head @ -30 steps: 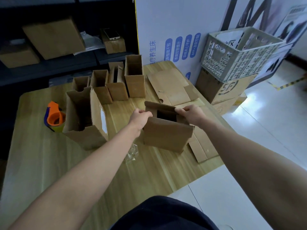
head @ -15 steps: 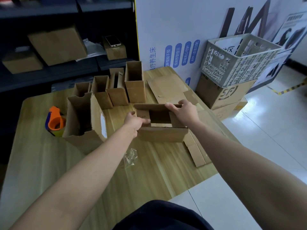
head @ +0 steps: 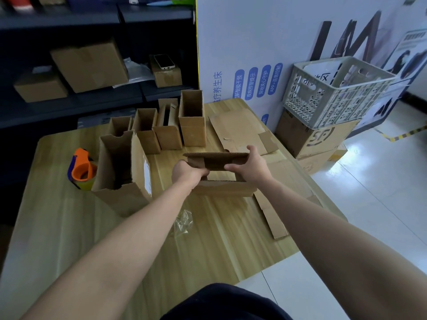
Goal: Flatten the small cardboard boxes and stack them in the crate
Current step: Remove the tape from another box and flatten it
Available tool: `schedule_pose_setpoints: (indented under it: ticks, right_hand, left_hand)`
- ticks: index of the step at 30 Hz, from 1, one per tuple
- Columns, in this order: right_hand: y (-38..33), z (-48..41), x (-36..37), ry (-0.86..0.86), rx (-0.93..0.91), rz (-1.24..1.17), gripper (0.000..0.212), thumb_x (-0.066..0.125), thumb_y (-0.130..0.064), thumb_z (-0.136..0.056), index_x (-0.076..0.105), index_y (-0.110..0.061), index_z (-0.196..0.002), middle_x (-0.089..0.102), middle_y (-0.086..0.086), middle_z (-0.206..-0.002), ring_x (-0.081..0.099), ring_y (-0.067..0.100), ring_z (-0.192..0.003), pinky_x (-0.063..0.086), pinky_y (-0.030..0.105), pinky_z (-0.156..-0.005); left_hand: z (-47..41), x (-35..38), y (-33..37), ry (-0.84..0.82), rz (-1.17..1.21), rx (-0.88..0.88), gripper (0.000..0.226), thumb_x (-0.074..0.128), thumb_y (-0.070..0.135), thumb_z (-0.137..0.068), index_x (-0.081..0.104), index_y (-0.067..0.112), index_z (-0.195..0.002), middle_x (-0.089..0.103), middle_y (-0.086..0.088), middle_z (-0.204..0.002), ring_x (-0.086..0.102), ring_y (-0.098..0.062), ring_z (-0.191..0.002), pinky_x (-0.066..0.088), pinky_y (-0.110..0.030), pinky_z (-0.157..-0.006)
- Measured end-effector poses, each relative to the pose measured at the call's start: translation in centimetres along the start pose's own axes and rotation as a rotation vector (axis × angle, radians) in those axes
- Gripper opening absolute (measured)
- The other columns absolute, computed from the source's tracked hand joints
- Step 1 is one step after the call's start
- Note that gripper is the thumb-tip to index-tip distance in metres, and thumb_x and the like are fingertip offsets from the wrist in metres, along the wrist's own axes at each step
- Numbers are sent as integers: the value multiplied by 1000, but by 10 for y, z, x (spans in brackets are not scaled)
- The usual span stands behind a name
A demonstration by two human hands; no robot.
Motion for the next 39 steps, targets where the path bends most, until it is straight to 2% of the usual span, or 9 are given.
schedule_pose_setpoints:
  ticks: [6, 14, 17, 21, 24, 27, 31, 34, 39]
  right_hand:
    - [9, 3, 4, 20, 113, 70, 67, 81, -26, -71, 37, -18, -120, 58, 5, -104, 59, 16, -78, 48, 22, -51]
    - [-15, 6, -9, -225, 54, -3, 28, 51, -23, -91, 64, -13, -113, 62, 3, -92, 58, 14, -84, 49, 23, -66]
    - [-25, 14, -6, -397, 13, -13, 26, 49, -16, -94, 70, -13, -109, 67, 0, -97, 60, 10, -90, 49, 28, -79]
    - [-30, 18, 3, -443, -36, -55, 26, 54, -27, -94, 70, -12, -108, 69, 3, -110, 61, 15, -103, 45, 34, -94]
    - [-15, 9, -9, -208, 10, -75, 42, 55, -32, -94, 55, -10, -130, 59, 6, -125, 56, 19, -109, 41, 30, -89]
    - [14, 7, -15, -239, 163, -28, 80, 62, -48, -86, 26, -10, -148, 47, 9, -137, 49, 24, -117, 36, 34, -93]
    - [46, 8, -18, -270, 306, 30, 72, 73, -47, -78, 46, -5, -130, 60, 5, -108, 58, 22, -96, 47, 37, -87]
    - [58, 8, -19, -221, 309, 92, 68, 72, -38, -82, 45, -4, -135, 56, 10, -122, 55, 27, -110, 45, 38, -94]
    - [75, 12, -14, -239, 309, 258, 62, 61, -34, -91, 39, 1, -137, 50, 16, -132, 51, 32, -119, 44, 38, -95]
  left_hand:
    - [-3, 6, -7, -17, 132, 105, 32, 77, 32, -75, 66, 16, -100, 64, 6, -88, 58, -13, -78, 40, -16, -57]
    - [-20, 1, -14, 11, 435, 7, 36, 49, 34, -96, 60, 11, -121, 63, 0, -100, 60, -24, -102, 48, -31, -82]
    - [-23, 5, -7, -35, 749, -110, 24, 41, 25, -99, 57, 9, -106, 60, -8, -100, 61, -24, -88, 58, -39, -71]
    - [-23, 6, 3, 9, 874, -160, 26, 33, 8, -92, 41, 16, -69, 47, -6, -72, 46, -24, -76, 42, -35, -66]
    - [-24, 2, -3, -45, 911, -200, 20, 37, 9, -93, 52, 13, -80, 57, -7, -80, 54, -24, -76, 49, -37, -70]
    - [-22, -2, -9, -87, 962, -252, 19, 42, 2, -89, 59, 8, -97, 64, -9, -83, 62, -24, -69, 56, -35, -62]
    - [-17, 5, -23, -155, 886, -346, 19, 41, 14, -95, 59, 10, -94, 64, -10, -91, 61, -26, -70, 57, -39, -61]
    - [-11, 21, -32, -337, 695, -380, 58, 51, 51, -91, 44, 15, -135, 55, -9, -130, 56, -28, -115, 46, -47, -95]
    - [-2, 49, -54, -291, 91, -216, 49, 78, 9, -75, 54, -3, -117, 61, -16, -121, 59, -25, -97, 51, -34, -80]
Point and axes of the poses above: each hand's wrist, its own z-axis away from the middle knuckle, its own x-axis out of the palm, y = z × x, the point moved 4 cm from there along -z, towards the middle knuckle
